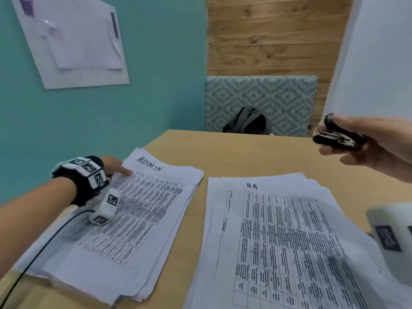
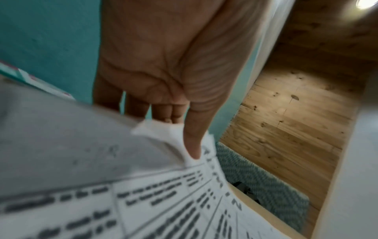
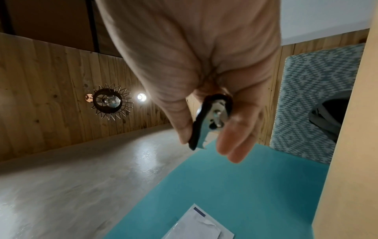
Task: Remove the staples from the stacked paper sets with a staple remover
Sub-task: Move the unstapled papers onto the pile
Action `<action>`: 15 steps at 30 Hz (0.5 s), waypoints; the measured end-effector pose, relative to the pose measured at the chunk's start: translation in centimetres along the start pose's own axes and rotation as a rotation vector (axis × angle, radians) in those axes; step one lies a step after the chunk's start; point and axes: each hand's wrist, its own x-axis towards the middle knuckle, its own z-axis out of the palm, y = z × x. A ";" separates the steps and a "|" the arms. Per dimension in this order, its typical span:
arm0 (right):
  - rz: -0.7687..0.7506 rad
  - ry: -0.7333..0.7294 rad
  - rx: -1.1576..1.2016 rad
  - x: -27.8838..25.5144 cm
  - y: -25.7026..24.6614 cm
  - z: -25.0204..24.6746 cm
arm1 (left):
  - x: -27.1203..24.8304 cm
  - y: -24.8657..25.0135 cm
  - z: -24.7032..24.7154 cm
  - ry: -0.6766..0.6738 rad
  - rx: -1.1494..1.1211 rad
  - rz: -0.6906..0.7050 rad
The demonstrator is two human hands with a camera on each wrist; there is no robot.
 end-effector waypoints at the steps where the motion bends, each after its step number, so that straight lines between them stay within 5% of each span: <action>1: 0.008 -0.016 -0.015 0.0 0.0 0.1 | -0.4 0.5 0.1 0.013 0.046 -0.008; 7: 0.088 -0.066 -0.284 -0.6 -0.2 0.9 | -4.3 6.1 -1.4 0.181 0.308 0.105; 15: 0.103 0.118 -0.539 -1.3 -1.4 -0.9 | -11.4 20.3 6.1 -0.211 0.375 0.615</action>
